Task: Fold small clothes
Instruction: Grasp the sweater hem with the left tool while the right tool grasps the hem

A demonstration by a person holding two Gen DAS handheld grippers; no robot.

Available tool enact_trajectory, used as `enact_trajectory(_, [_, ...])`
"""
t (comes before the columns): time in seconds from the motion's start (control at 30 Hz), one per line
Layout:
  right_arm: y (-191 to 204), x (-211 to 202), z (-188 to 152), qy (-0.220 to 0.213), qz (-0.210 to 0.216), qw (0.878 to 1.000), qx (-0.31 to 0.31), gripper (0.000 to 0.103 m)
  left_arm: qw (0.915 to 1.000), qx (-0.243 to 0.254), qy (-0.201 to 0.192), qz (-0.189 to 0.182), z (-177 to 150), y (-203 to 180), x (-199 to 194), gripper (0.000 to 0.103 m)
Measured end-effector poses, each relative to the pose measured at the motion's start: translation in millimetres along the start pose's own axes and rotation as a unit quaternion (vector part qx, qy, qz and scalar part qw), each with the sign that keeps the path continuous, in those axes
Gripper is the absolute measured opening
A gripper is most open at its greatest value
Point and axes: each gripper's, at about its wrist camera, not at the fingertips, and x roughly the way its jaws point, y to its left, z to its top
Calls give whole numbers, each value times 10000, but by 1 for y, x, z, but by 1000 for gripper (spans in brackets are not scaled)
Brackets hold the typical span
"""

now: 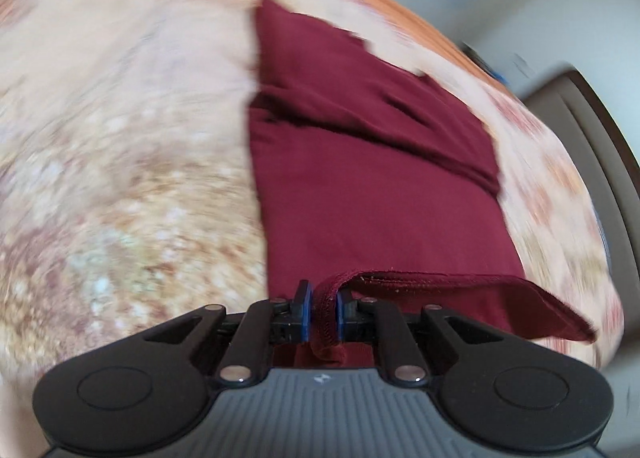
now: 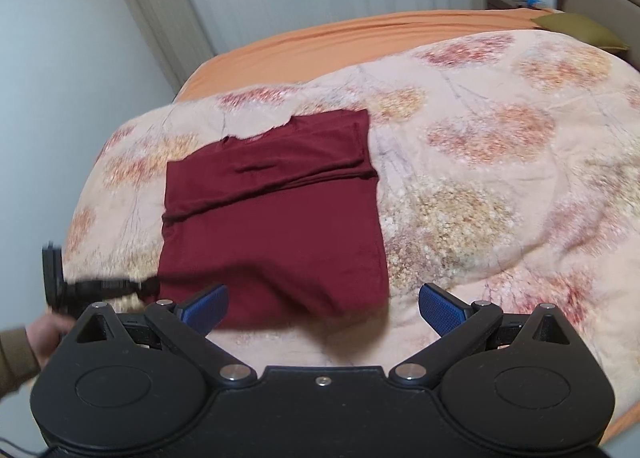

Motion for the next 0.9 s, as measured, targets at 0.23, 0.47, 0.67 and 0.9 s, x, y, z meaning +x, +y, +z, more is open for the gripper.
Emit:
enact_trajectory(0.23, [-25,71,19,340,646,9909,-1131,97,9993,75,98,346,12,0,6,13])
enact_trajectory(0.47, [-63,189,67,715,1540,9789,-1138,79,9957,473,159,780,9,-12,16,13])
enact_trajectory(0.67, [-92,275,96,1368,1924,9712,-323,44,9940,472,100,985,7,-20,15,13])
enact_trajectory(0.9, [-105,266,94,1329,2450,9604,28,4,9948,423,71,927,10,-23,12,14])
